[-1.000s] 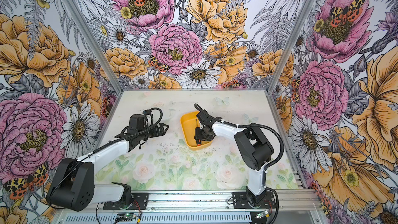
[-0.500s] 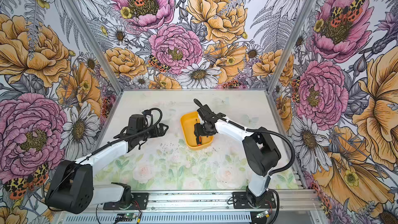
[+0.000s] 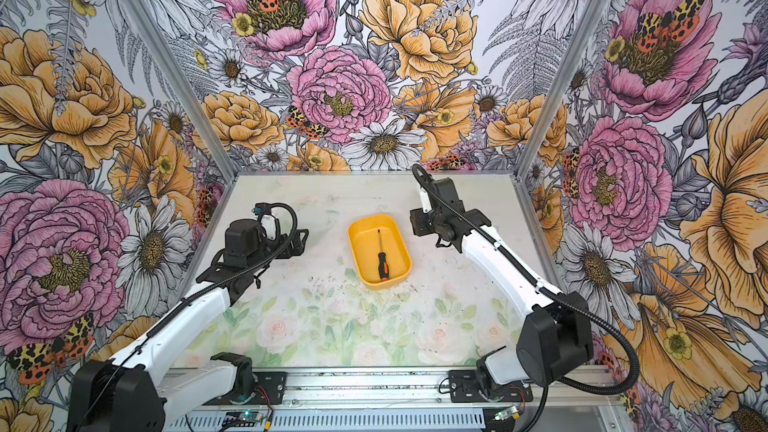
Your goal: Put the screwdriver in the bin
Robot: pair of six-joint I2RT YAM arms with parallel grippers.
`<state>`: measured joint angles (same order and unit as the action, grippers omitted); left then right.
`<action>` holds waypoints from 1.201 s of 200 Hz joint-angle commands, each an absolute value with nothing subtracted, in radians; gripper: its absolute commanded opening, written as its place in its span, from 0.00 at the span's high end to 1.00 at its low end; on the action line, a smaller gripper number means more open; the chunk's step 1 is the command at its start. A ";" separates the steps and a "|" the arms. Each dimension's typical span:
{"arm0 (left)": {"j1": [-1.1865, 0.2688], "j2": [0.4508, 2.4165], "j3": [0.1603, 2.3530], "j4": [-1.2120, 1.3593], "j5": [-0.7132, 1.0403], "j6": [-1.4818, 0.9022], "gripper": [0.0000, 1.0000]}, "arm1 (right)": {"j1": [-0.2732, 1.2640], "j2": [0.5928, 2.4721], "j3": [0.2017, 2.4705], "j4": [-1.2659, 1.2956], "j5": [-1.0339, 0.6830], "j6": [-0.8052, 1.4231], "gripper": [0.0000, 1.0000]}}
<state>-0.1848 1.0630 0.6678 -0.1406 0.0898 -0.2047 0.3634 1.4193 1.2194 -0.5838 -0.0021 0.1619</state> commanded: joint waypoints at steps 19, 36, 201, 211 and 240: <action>-0.135 0.929 0.592 -0.009 -0.092 -0.127 0.01 | 0.250 1.322 1.094 -0.418 0.040 0.042 0.41; -0.103 0.876 0.526 0.073 -0.139 -0.102 0.01 | 0.210 1.286 1.023 -0.328 0.068 0.035 0.41; 0.168 1.216 0.246 0.792 -0.150 -0.084 0.01 | 0.087 1.234 0.450 0.460 0.373 0.019 0.40; 0.167 1.244 0.249 0.832 -0.141 -0.083 0.01 | 0.076 1.256 0.420 0.535 0.364 0.026 0.40; 0.168 1.264 0.277 0.806 -0.100 -0.064 0.01 | 0.053 1.328 0.339 0.758 0.342 0.048 0.40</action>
